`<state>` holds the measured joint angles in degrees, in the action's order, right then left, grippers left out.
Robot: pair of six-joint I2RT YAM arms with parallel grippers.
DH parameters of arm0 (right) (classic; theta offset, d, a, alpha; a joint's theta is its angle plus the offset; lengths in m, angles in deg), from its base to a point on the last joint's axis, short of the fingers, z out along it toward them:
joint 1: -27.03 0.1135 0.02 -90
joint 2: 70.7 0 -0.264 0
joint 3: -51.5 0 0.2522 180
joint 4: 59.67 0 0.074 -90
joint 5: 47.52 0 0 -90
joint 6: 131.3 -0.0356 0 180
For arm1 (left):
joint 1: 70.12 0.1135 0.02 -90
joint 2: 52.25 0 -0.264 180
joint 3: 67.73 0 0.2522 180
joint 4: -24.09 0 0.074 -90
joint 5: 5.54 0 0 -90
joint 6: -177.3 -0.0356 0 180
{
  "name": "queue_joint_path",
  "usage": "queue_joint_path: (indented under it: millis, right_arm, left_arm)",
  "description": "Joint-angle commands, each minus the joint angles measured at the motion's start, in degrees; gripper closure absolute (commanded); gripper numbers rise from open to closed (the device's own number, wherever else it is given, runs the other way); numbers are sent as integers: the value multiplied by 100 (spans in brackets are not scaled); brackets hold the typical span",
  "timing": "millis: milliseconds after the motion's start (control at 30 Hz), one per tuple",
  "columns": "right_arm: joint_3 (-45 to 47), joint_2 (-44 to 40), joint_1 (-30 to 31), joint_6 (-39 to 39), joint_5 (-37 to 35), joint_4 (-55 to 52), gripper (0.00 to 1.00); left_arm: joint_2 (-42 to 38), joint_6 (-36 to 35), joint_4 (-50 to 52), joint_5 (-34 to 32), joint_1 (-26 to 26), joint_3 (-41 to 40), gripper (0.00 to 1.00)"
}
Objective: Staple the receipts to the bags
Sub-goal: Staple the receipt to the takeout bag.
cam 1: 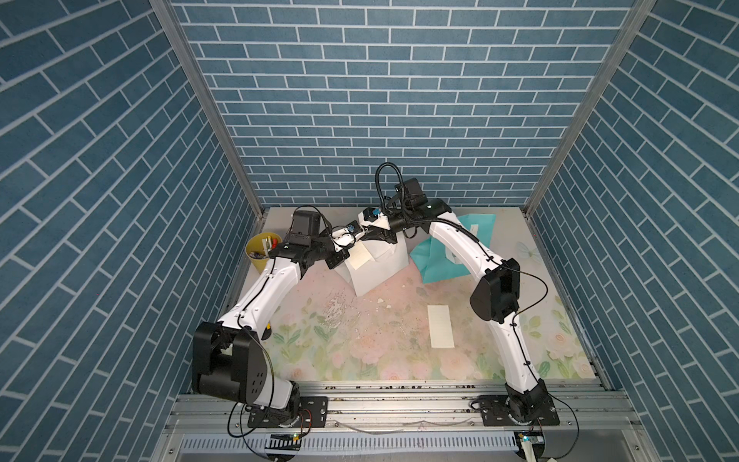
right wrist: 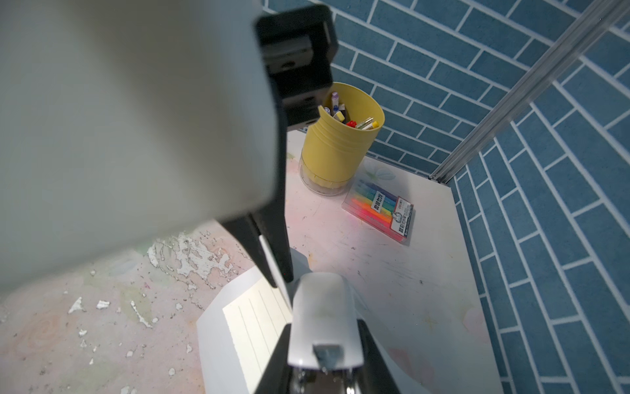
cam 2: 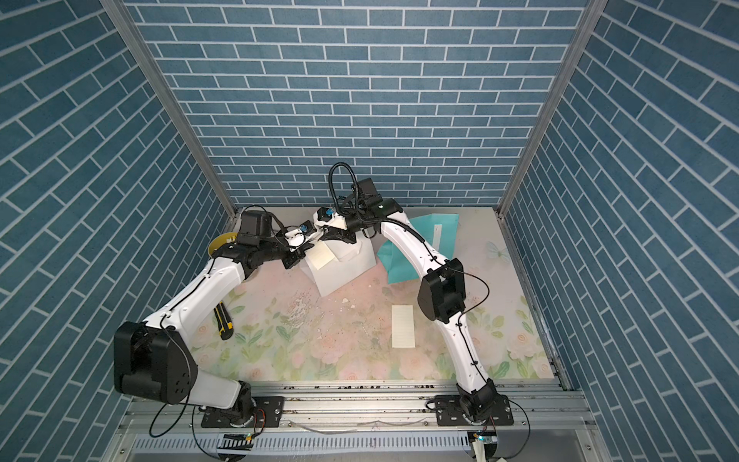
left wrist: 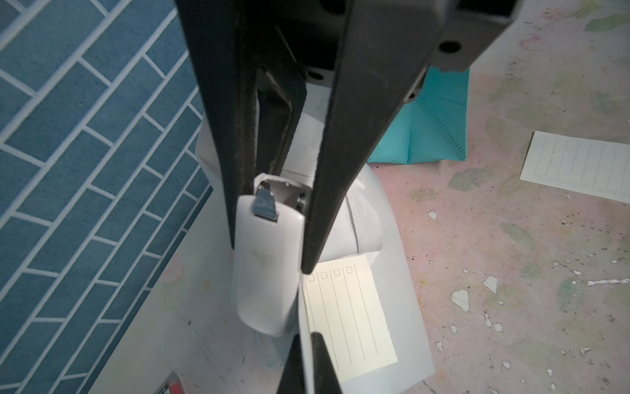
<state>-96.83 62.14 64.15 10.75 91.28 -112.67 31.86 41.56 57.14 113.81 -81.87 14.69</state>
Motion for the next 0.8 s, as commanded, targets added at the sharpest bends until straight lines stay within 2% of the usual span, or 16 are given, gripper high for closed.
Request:
queue_joint_path:
  millis: [0,100,233,433,600,767]
  right_arm:
    - [398,-486,-77,-779,-136,373,50]
    - [734,-851,-105,-1118,-156,554,37]
    - [1022,-1172,-126,-1529,-341,736,30]
    - [1449,-1647,-118,-2839,-1276,1310,29]
    - [2794,-2369,-92,-4361,-2110,2582,31]
    - [3919,-2729,114,-5084,-2366,3373,31]
  left_arm:
    - [-97,-35,25,7,-7,51,100]
    - [-115,-2,-12,-33,7,20,100]
    - [-108,36,-38,-34,6,-2,100]
    - [-106,69,-57,-77,9,-2,100]
    - [-81,168,-100,-78,12,55,100]
    - [-71,275,-209,-33,7,42,100]
